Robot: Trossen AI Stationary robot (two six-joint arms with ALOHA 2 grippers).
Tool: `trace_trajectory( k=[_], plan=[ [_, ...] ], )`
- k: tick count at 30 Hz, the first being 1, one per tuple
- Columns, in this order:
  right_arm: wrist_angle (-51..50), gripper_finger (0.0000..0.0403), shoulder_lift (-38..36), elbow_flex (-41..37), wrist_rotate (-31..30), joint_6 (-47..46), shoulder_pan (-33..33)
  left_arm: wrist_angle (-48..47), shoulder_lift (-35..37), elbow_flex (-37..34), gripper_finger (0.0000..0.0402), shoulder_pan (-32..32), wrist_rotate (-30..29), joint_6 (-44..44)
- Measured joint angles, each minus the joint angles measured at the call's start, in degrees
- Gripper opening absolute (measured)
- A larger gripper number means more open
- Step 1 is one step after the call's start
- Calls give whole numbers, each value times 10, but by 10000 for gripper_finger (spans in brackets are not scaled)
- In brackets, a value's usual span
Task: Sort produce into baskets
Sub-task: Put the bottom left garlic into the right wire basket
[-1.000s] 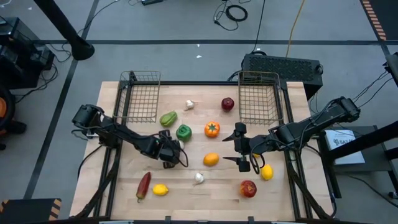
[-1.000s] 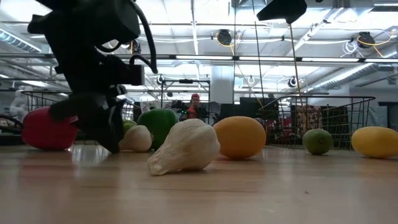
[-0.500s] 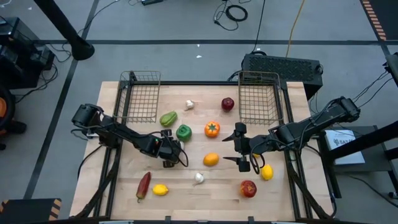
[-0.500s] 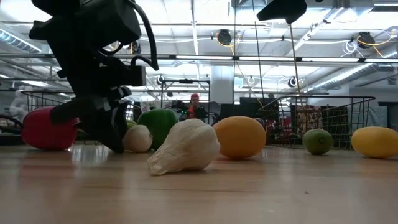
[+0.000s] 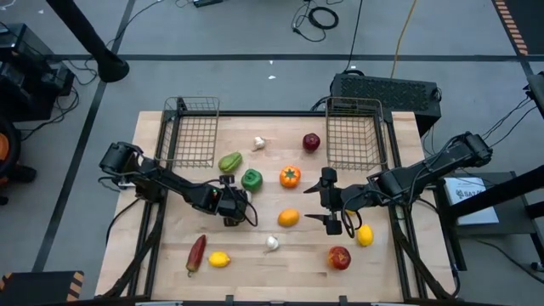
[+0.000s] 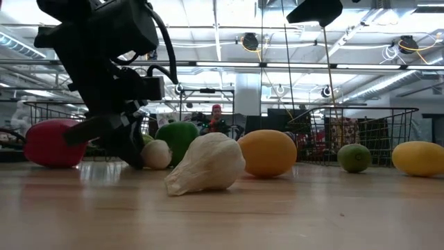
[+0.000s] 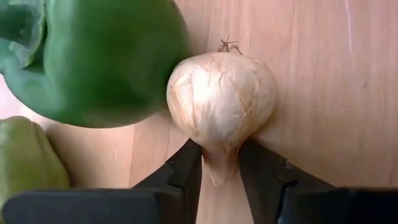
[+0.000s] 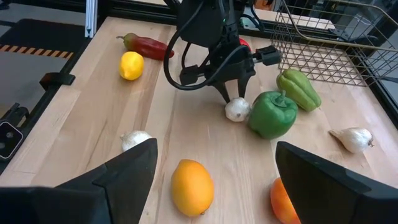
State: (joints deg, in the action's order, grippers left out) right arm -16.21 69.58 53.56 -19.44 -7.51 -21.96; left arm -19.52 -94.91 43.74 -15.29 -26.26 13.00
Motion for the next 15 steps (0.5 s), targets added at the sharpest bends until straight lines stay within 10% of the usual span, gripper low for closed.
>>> trace_trajectory(
  k=[15],
  plan=[
    [77,318,112,1,-49,29,0,10,0,130,102,-36,78,-38]
  ],
)
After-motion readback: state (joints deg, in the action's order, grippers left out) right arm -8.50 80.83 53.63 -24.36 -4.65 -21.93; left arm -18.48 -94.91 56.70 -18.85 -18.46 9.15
